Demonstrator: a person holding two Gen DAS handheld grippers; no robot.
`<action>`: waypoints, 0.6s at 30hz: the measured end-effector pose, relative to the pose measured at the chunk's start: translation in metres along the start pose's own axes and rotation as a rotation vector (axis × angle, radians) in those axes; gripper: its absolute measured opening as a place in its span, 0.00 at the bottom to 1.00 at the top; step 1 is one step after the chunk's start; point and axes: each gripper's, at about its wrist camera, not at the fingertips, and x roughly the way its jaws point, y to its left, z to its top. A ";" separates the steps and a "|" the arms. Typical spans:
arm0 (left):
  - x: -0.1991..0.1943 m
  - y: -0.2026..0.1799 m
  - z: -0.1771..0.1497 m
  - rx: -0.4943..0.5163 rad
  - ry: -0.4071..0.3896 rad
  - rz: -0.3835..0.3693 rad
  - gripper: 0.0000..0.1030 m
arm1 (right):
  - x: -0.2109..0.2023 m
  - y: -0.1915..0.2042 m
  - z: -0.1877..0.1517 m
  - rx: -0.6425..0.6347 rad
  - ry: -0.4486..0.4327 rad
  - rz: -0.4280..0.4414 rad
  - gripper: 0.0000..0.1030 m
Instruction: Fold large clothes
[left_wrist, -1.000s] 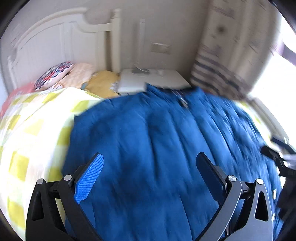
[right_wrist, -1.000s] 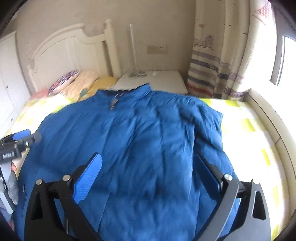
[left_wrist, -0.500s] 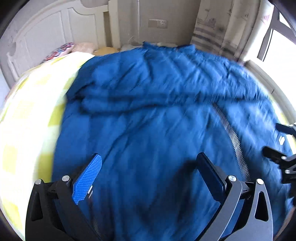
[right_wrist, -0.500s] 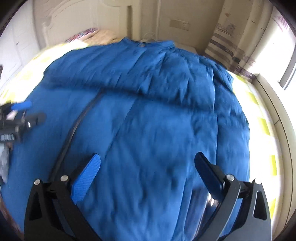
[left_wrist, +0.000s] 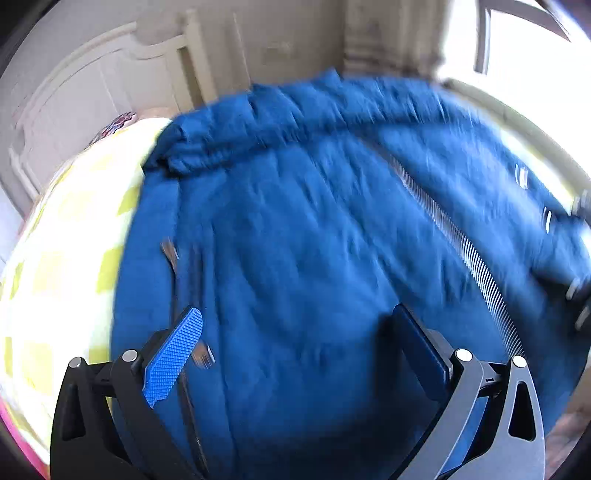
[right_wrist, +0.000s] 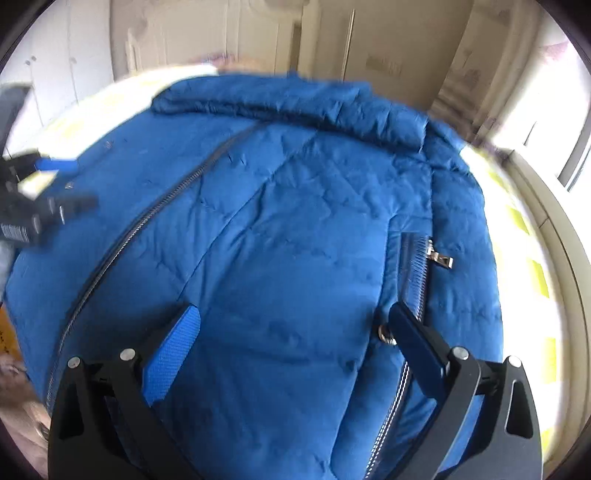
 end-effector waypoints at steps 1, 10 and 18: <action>-0.002 0.001 -0.007 -0.008 -0.049 -0.003 0.96 | -0.001 -0.001 -0.005 0.007 -0.023 0.011 0.98; -0.031 -0.001 -0.028 -0.019 -0.075 -0.053 0.96 | -0.032 0.029 -0.010 0.014 -0.055 0.052 0.98; -0.040 0.007 -0.044 -0.043 -0.089 -0.048 0.96 | -0.030 0.028 -0.033 0.009 -0.030 0.069 0.97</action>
